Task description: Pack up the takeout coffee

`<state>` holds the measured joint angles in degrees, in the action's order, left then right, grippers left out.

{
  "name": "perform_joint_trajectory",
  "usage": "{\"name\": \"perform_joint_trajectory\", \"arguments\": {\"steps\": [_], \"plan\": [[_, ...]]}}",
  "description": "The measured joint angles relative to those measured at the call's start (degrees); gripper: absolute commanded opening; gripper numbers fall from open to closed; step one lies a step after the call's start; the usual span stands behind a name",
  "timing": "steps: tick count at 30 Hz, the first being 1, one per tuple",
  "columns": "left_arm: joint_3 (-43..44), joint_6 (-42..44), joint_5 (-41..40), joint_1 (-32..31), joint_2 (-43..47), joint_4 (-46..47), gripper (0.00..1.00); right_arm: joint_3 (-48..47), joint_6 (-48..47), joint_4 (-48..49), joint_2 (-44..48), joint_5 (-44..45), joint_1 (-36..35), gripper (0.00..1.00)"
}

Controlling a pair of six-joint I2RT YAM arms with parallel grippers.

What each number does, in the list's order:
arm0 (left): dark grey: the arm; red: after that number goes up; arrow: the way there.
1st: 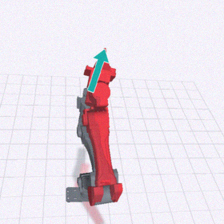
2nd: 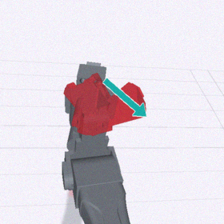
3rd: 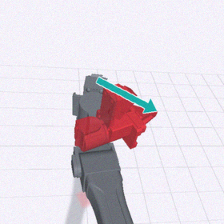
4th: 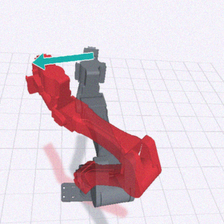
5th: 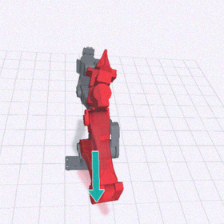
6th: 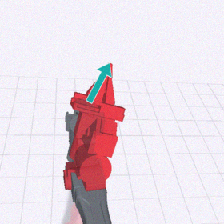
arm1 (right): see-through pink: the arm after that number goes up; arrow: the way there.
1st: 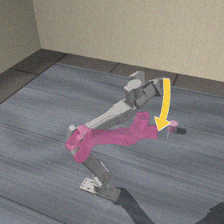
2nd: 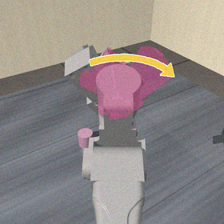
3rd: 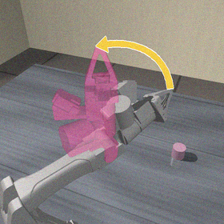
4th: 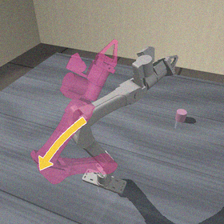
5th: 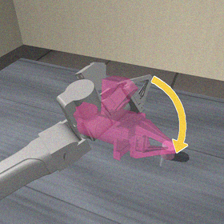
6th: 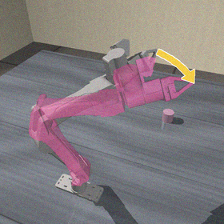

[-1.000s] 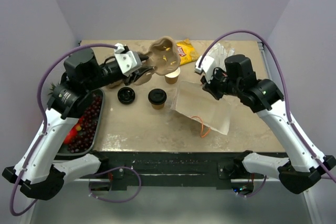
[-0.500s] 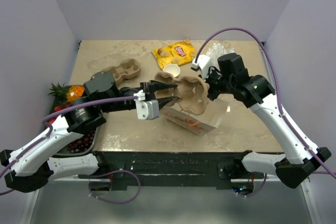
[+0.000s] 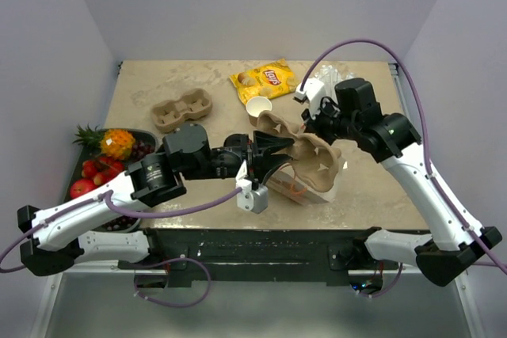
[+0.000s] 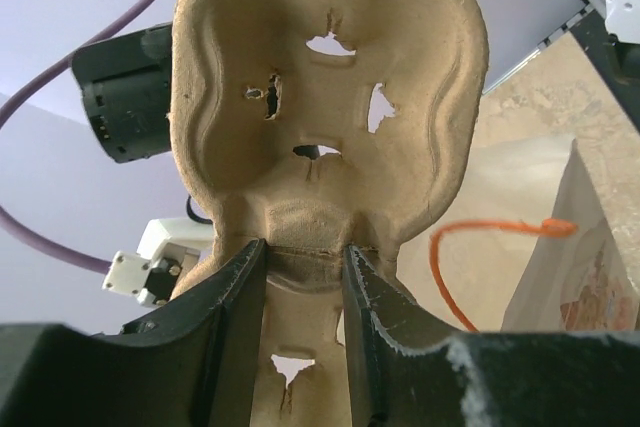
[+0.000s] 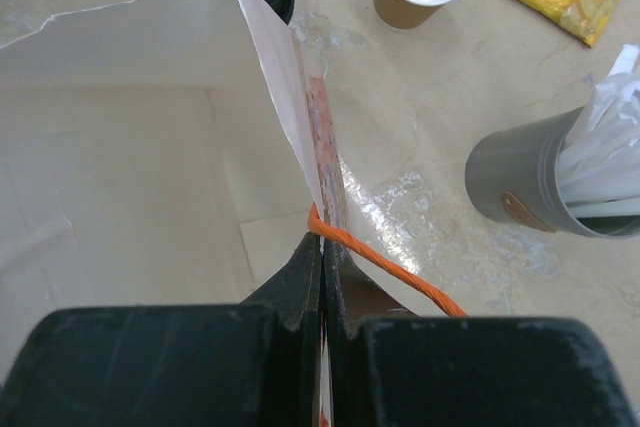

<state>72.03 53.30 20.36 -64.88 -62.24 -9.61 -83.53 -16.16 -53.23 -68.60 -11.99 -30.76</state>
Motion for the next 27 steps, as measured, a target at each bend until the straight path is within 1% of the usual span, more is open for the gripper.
{"name": "perform_joint_trajectory", "arguments": {"steps": [8,13,18,27], "plan": [[-0.7,4.74,-3.13,-3.17,-4.15,4.72,0.0,-3.76,-1.73,-0.17,0.0,0.92,0.46,0.0],[-0.68,7.45,-4.52,-3.91,-5.42,6.38,0.0,-5.27,-2.73,-1.38,-0.07,2.01,0.46,0.0],[-0.66,8.9,-5.97,-3.93,-7.3,5.09,0.0,-5.29,-2.99,-1.68,-0.02,2.34,0.46,0.0],[0.2,8.24,-9.35,-3.93,-11.96,0.02,0.0,-5.27,-3.15,-1.73,0.92,3.52,0.48,0.0]]}}
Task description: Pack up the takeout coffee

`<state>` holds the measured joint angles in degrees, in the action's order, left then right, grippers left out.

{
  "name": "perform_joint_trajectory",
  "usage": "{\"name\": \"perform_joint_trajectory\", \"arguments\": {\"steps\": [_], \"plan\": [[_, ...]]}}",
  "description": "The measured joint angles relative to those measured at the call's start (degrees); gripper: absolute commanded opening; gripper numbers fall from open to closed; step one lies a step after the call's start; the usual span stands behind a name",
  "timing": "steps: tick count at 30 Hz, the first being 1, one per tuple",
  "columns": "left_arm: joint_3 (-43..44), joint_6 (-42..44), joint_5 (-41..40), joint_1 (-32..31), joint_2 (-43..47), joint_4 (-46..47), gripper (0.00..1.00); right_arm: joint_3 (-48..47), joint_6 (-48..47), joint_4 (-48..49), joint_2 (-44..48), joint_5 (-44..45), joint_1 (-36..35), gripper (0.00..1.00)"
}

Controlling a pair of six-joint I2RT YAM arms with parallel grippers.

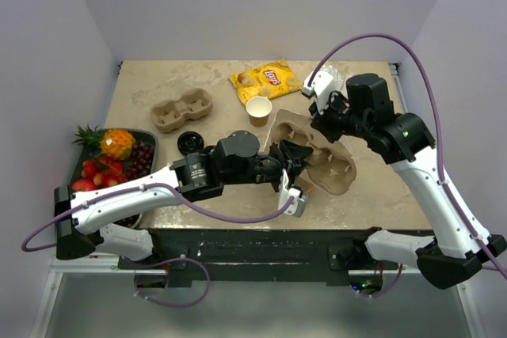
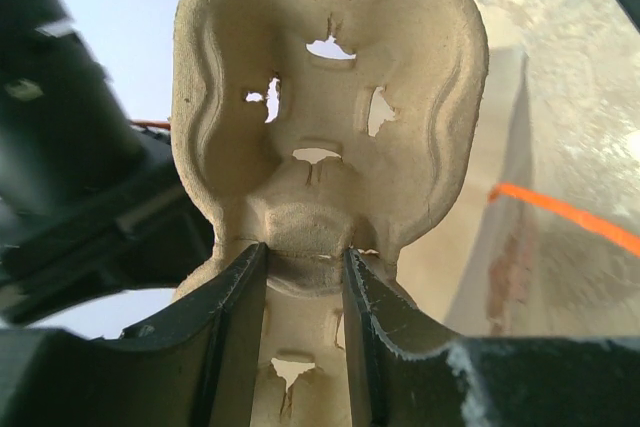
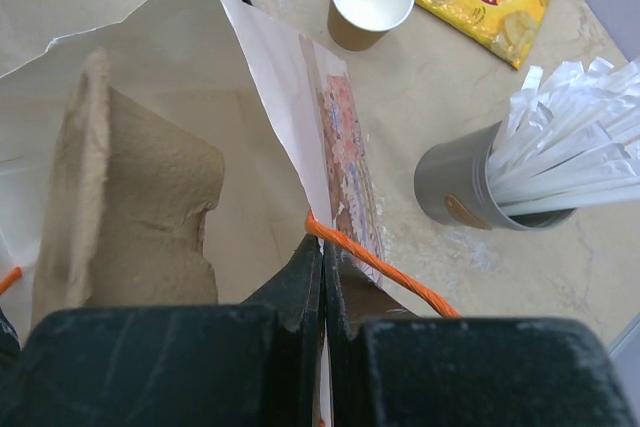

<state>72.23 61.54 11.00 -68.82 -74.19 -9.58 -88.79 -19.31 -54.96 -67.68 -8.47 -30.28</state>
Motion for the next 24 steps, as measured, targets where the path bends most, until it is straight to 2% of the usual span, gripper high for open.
{"name": "perform_joint_trajectory", "arguments": {"steps": [12,24], "plan": [[4.81,-1.27,-5.46,0.0,-5.11,-8.57,0.0,0.35,-1.77,-1.22,0.83,-0.57,0.0,0.0],[14.14,-2.56,-6.49,-0.02,-14.19,-19.82,0.0,1.2,-2.71,-2.21,3.02,-1.6,0.04,0.0]]}}
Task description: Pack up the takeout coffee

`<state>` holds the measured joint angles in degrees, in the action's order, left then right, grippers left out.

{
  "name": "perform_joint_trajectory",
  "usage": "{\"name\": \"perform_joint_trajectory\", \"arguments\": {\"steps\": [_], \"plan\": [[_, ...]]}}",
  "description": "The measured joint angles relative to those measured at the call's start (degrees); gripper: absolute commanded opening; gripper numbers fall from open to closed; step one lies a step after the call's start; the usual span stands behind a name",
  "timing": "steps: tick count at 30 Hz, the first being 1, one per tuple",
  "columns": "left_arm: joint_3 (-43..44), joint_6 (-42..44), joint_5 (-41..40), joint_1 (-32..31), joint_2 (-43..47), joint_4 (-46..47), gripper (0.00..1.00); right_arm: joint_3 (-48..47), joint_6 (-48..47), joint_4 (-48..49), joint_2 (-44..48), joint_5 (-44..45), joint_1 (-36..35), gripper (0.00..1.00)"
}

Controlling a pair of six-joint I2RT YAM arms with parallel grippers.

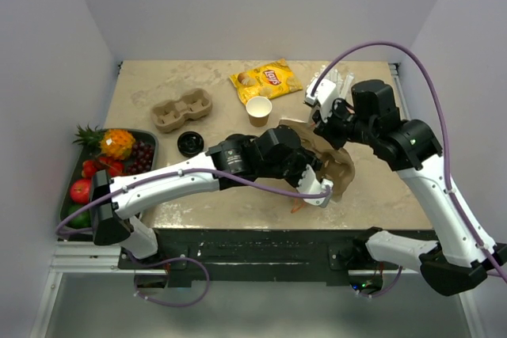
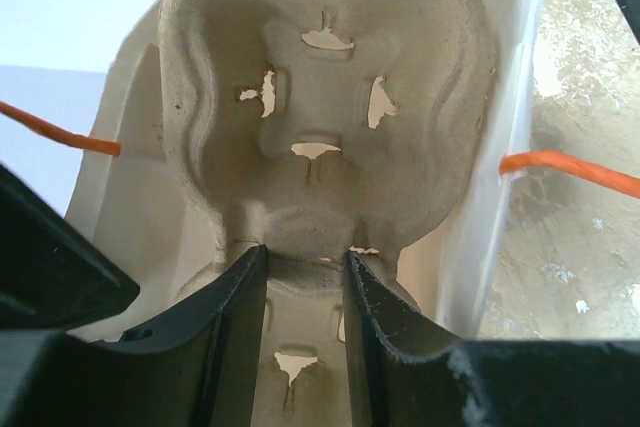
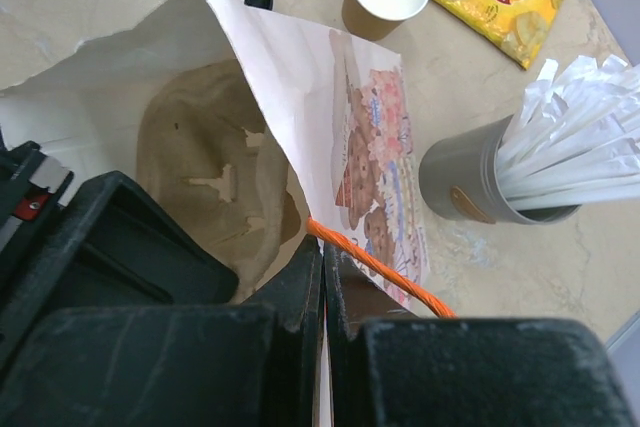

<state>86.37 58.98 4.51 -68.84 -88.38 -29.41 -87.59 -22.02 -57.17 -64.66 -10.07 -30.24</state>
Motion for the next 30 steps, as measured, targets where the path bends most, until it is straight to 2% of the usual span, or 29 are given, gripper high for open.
{"name": "perform_joint_trajectory", "arguments": {"steps": [13,21,30], "plan": [[1.27,-1.36,-4.22,-0.35,0.17,-2.16,0.0,4.66,-1.68,-0.66,1.09,0.55,0.0,0.0],[2.19,-0.94,-6.45,-0.35,-0.35,-7.21,0.0,4.66,-2.29,-0.7,1.11,1.55,0.0,0.0],[3.96,-1.2,-4.5,-0.35,-3.13,-8.66,0.0,4.66,-2.49,-0.72,1.11,-0.63,0.0,0.0]]}}
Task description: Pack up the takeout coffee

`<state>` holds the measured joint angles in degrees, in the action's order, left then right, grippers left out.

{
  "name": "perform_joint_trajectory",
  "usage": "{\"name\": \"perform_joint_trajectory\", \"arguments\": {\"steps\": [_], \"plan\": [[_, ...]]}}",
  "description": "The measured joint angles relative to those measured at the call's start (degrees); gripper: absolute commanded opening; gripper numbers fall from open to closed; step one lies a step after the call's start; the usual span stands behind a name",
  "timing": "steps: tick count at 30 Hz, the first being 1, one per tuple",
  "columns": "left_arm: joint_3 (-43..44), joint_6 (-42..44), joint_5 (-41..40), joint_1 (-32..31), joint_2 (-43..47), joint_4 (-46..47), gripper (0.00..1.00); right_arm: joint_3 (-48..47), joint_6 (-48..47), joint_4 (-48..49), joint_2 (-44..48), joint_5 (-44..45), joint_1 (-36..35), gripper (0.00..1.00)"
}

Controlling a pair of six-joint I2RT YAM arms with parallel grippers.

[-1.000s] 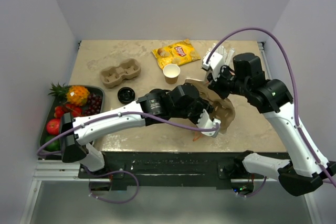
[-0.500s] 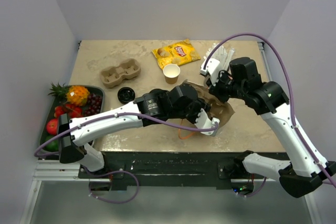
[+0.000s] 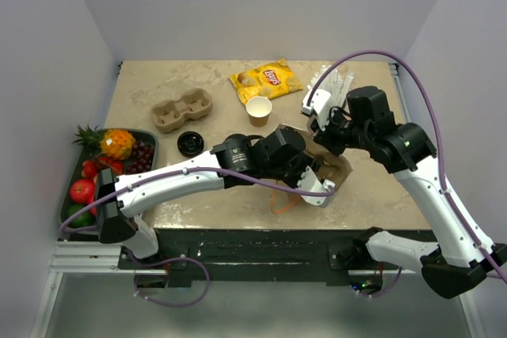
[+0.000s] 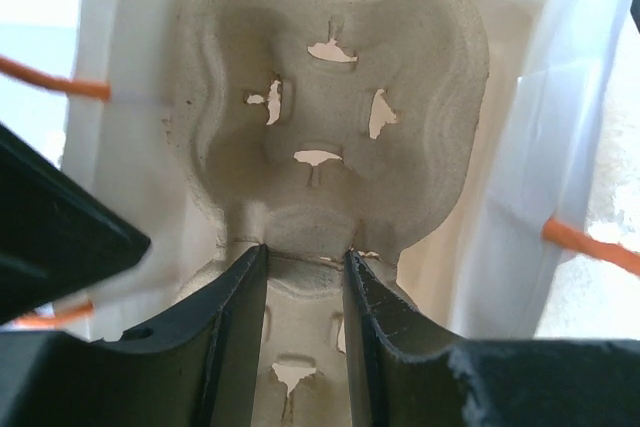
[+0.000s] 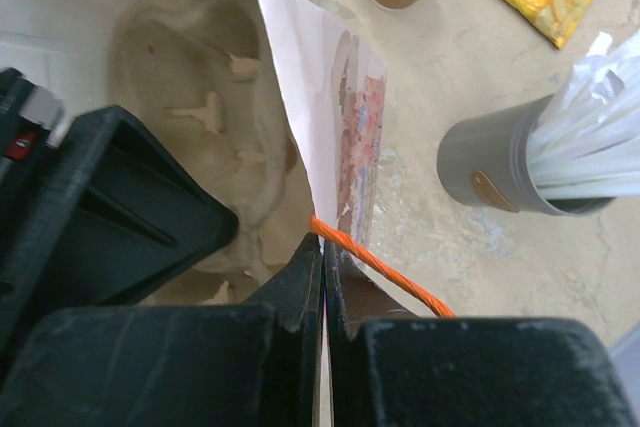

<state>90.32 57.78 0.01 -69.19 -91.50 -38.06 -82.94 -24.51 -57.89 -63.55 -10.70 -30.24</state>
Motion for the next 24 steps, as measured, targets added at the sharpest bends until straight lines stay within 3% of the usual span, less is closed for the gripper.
{"name": "perform_joint_trajectory", "arguments": {"steps": [11,24], "plan": [[-1.09,1.44,0.76,0.0,-3.82,4.42,0.0,-0.24,0.0,-0.96,-0.02,-4.83,0.11,0.0],[3.72,1.29,-4.15,0.0,-9.16,-3.48,0.0,-1.29,-0.5,-1.53,-0.33,-5.07,0.09,0.0]]}}
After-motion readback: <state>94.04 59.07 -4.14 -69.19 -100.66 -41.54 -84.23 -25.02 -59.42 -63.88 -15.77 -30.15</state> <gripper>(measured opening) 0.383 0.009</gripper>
